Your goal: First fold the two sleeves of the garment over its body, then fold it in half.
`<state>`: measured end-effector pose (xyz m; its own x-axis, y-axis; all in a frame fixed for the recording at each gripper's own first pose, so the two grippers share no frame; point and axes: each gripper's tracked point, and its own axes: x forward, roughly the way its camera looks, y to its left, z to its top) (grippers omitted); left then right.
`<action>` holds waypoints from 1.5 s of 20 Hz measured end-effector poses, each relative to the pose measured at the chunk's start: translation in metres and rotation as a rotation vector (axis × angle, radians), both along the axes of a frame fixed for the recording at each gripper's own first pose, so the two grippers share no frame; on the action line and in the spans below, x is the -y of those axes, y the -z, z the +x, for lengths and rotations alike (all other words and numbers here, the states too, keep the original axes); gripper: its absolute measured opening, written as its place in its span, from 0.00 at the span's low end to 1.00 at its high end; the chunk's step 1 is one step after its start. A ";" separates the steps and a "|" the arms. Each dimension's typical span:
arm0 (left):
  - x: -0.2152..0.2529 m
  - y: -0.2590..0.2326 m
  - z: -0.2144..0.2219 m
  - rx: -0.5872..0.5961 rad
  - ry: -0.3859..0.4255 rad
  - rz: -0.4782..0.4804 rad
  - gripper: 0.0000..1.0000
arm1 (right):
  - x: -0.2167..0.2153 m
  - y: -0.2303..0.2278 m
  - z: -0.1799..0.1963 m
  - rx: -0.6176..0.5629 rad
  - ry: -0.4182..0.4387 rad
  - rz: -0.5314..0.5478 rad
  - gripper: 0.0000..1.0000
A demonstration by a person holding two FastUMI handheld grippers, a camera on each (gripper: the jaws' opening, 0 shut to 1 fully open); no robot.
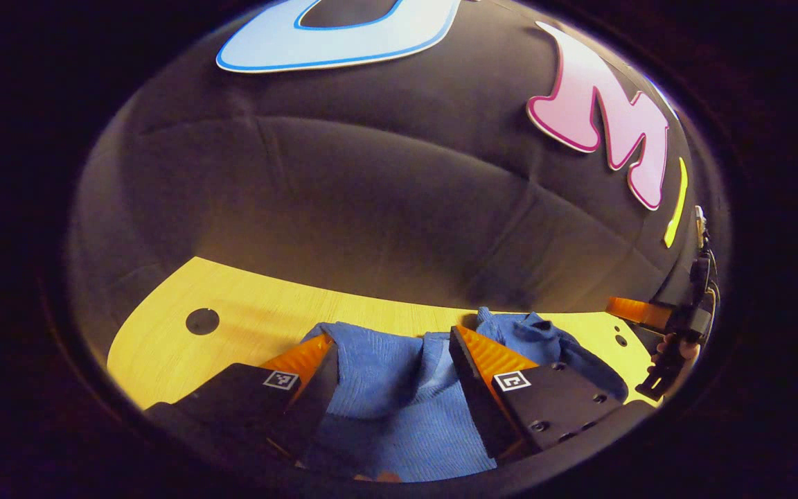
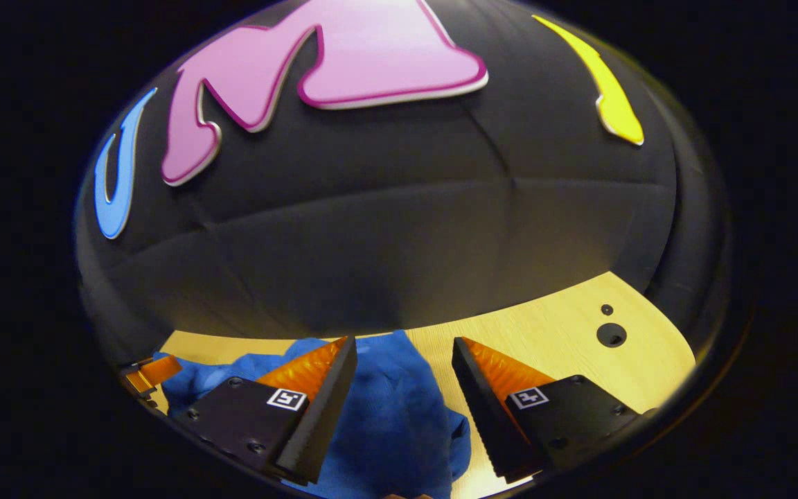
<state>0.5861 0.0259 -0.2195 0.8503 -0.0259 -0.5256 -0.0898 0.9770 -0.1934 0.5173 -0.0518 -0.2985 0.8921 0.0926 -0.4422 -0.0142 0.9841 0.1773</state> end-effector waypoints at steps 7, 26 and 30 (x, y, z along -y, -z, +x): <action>0.025 -0.173 -0.131 0.343 -0.021 0.071 0.84 | 0.019 -0.137 -0.141 0.268 0.009 -0.033 0.98; 0.115 -0.269 -0.468 0.659 -0.011 0.158 0.81 | -0.043 -0.296 -0.469 0.592 -0.136 -0.124 0.96; 0.104 -0.271 -0.471 0.663 -0.024 0.136 0.81 | -0.059 -0.296 -0.475 0.596 -0.162 -0.096 0.97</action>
<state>0.1148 -0.0777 0.0519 0.9935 0.0267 0.1107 -0.0167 0.9958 -0.0903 0.0427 0.0070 -0.0026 0.9660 0.2320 0.1145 -0.2340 0.9722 0.0038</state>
